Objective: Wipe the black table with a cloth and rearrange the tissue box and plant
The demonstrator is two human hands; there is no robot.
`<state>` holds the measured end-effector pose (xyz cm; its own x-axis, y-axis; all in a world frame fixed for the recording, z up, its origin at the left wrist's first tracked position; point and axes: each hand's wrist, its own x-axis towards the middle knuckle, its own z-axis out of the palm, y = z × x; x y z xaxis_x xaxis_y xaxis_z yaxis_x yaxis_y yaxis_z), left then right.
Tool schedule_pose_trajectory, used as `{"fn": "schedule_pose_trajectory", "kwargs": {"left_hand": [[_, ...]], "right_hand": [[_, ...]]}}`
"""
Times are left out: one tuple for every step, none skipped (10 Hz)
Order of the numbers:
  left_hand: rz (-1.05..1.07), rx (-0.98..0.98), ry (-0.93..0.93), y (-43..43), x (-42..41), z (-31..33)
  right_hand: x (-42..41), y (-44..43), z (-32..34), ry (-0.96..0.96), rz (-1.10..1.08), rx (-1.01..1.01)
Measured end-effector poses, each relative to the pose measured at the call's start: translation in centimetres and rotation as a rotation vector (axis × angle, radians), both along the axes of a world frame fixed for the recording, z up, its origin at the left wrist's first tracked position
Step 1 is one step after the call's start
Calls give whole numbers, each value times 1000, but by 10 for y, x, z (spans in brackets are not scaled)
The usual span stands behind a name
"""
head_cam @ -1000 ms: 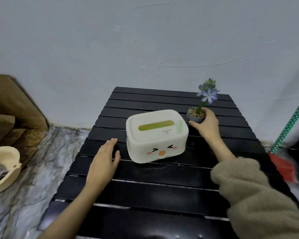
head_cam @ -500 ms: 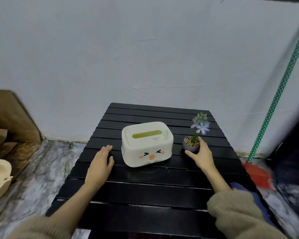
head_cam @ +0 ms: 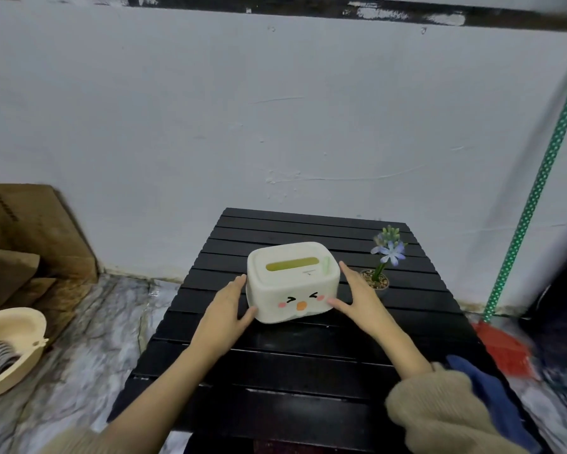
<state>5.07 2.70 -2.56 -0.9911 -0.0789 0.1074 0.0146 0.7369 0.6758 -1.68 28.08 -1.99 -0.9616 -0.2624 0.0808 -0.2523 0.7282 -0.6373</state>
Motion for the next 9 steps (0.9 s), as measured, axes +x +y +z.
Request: {"fn": "schedule_pose_trajectory", "kwargs": {"left_hand": [[-25, -42, 7, -2, -2, -1], [-46, -51, 34, 1, -5, 1], [-70, -25, 69, 1, -11, 4], [-113, -17, 53, -5, -21, 2], [-151, -18, 32, -6, -30, 7], [-199, 0, 6, -6, -38, 12], [-224, 2, -20, -6, -39, 12], [-179, 33, -16, -11, -44, 9], [-63, 97, 37, -9, -18, 2]], "right_hand": [[-6, -4, 0, -56, 16, -52], [-6, -9, -1, -44, 47, -114], [-1, -15, -6, -18, 11, -208], [8, -18, -15, 2, -45, -318], [15, -17, -18, 18, -95, -345], [15, -17, -22, 25, -126, -341], [19, -15, -19, 19, -127, -310], [19, -11, -17, 17, -126, -293], [31, -3, -2, 118, -227, -454]]}}
